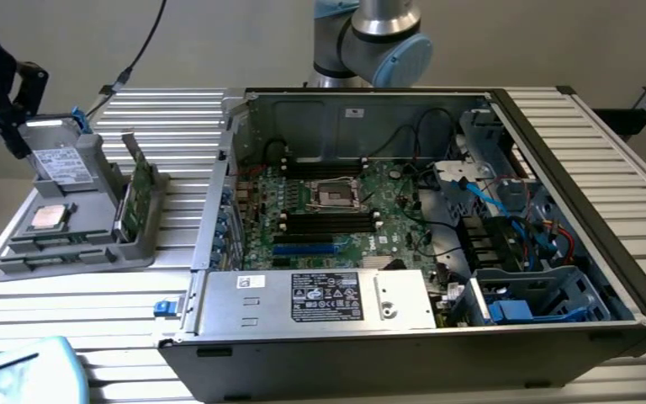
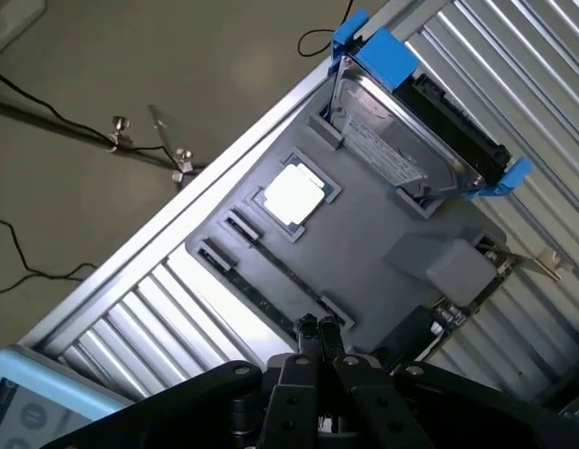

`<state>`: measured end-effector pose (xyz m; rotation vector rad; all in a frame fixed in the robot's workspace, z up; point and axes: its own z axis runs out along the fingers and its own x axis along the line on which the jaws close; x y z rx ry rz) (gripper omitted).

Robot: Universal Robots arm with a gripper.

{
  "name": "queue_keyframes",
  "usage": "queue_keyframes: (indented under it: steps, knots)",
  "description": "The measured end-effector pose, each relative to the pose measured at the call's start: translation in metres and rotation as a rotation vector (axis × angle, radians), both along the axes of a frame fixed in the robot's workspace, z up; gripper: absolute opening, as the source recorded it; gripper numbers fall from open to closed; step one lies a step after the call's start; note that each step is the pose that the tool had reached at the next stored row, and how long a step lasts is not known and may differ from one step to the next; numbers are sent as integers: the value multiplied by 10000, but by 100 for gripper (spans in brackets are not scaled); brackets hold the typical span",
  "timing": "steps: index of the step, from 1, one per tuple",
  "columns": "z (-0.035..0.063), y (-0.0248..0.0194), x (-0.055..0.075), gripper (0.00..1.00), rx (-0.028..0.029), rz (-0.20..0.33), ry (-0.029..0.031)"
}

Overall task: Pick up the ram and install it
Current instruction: 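Pick up the ram and move it above insertion slot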

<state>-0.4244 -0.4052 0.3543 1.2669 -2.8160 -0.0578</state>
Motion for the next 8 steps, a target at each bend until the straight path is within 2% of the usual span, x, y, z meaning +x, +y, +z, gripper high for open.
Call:
queue_keyframes:
  steps: [8]
  knots:
    - [-31,0,0,11,0,1459,0]
